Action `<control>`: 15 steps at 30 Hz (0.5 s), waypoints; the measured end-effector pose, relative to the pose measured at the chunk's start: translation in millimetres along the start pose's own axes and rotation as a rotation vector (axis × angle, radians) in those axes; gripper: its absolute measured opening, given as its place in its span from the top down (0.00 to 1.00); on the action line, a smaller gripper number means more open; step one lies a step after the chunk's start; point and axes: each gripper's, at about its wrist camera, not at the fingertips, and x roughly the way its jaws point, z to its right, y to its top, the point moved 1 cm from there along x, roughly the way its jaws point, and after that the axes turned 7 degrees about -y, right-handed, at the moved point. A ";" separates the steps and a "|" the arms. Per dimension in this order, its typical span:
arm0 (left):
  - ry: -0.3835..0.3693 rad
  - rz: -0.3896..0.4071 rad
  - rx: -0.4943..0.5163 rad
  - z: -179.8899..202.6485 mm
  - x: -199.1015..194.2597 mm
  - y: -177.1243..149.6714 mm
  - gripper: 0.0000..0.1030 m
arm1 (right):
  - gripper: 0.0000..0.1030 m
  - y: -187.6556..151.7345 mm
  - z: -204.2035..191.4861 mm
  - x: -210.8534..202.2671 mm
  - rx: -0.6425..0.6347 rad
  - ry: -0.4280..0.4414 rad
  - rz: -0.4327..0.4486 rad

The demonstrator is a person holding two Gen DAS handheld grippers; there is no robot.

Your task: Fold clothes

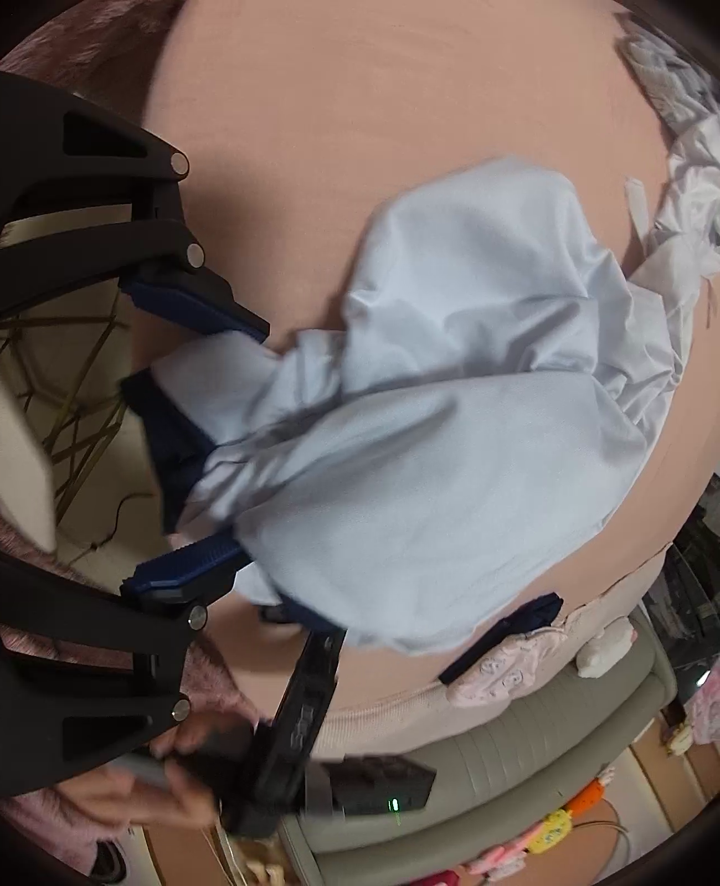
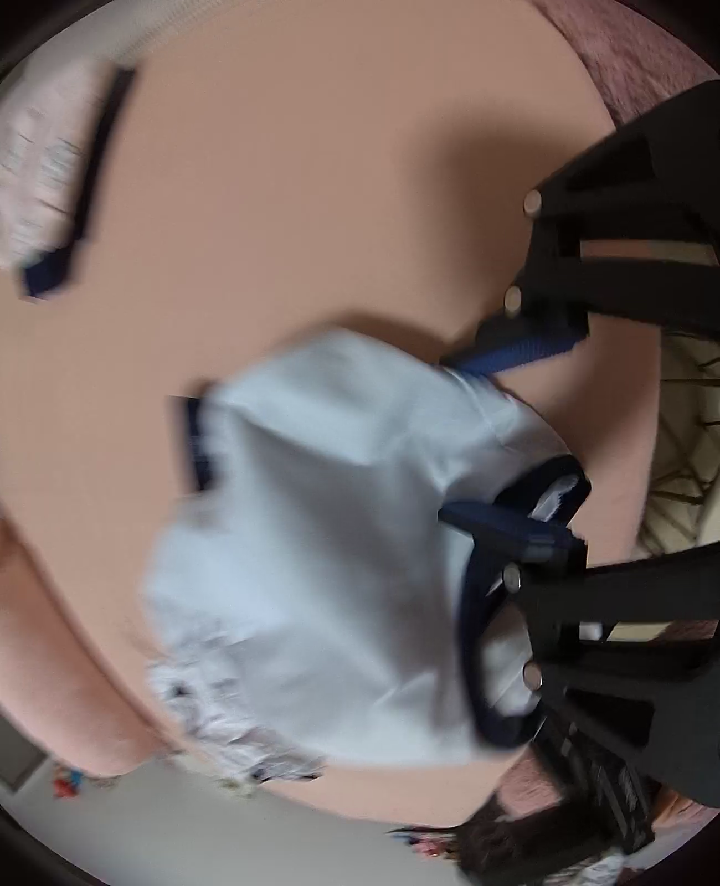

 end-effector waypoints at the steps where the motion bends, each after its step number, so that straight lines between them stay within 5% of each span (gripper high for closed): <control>1: 0.008 -0.004 0.003 -1.2 -2.2 -3.3 0.41 | 0.49 -0.2 -3.6 0.5 -0.017 -0.005 0.016; 3: 0.040 -0.024 0.019 -3.2 -0.2 -6.3 0.73 | 0.60 0.4 -9.7 1.2 -0.041 0.000 0.038; 5: 0.078 -0.018 0.019 -5.3 1.8 -5.3 0.92 | 0.92 3.9 -13.1 2.3 -0.047 0.032 0.039; 9: 0.161 0.062 0.031 -3.9 -10.5 18.9 0.96 | 0.95 22.3 -3.6 -12.0 -0.027 0.007 0.093; 15: 0.142 0.211 0.065 7.4 -68.3 104.8 0.96 | 0.96 82.0 30.8 -86.5 0.052 -0.070 0.272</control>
